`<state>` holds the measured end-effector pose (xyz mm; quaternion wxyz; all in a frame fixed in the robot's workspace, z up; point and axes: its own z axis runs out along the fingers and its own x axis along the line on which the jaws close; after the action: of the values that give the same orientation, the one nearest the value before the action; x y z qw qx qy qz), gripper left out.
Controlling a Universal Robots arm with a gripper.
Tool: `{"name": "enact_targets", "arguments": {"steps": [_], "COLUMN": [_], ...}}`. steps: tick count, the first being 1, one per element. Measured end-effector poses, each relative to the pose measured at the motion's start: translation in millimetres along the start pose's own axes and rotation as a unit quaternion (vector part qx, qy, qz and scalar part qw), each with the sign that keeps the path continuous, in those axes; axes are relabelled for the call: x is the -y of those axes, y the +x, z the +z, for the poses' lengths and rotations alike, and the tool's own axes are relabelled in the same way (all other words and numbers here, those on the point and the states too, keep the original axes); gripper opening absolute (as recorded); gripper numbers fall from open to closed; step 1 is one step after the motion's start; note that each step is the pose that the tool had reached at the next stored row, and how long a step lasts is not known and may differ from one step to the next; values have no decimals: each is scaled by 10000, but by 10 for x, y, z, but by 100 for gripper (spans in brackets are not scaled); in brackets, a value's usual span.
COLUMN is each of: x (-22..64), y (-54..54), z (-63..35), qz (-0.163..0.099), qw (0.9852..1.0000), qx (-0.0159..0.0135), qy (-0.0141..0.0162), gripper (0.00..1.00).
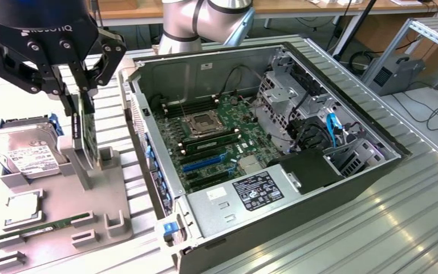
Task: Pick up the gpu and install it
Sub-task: 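Pick up the gpu and move the gpu toward the slot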
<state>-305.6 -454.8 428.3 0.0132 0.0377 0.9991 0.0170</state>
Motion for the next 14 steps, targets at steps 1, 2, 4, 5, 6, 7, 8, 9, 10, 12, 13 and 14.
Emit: {"name": "enact_targets", "arguments": {"steps": [1, 2, 4, 5, 6, 7, 8, 9, 10, 12, 13, 14], "x": [0, 0, -1, -1, -1, -1, -1, -2, -2, -2, -2, -2], "y": [0, 0, -1, -1, -1, -1, -1, -1, -1, -1, -1, -1], "z": [-4, -7, -16, -22, -27, -31, -36, -45, -48, -47, -48, -49], "qz": [0, 0, 0, 0, 0, 0, 0, 0, 0, 0, 0, 0], "qw": [10000, 10000, 10000, 10000, 10000, 10000, 10000, 10000, 10000, 10000, 10000, 10000], "qx": [0, 0, 0, 0, 0, 0, 0, 0, 0, 1, 0, 0], "qy": [0, 0, 0, 0, 0, 0, 0, 0, 0, -1, 0, 0], "gripper": [26, 26, 26, 26, 26, 26, 26, 26, 26, 26, 26, 26]}}
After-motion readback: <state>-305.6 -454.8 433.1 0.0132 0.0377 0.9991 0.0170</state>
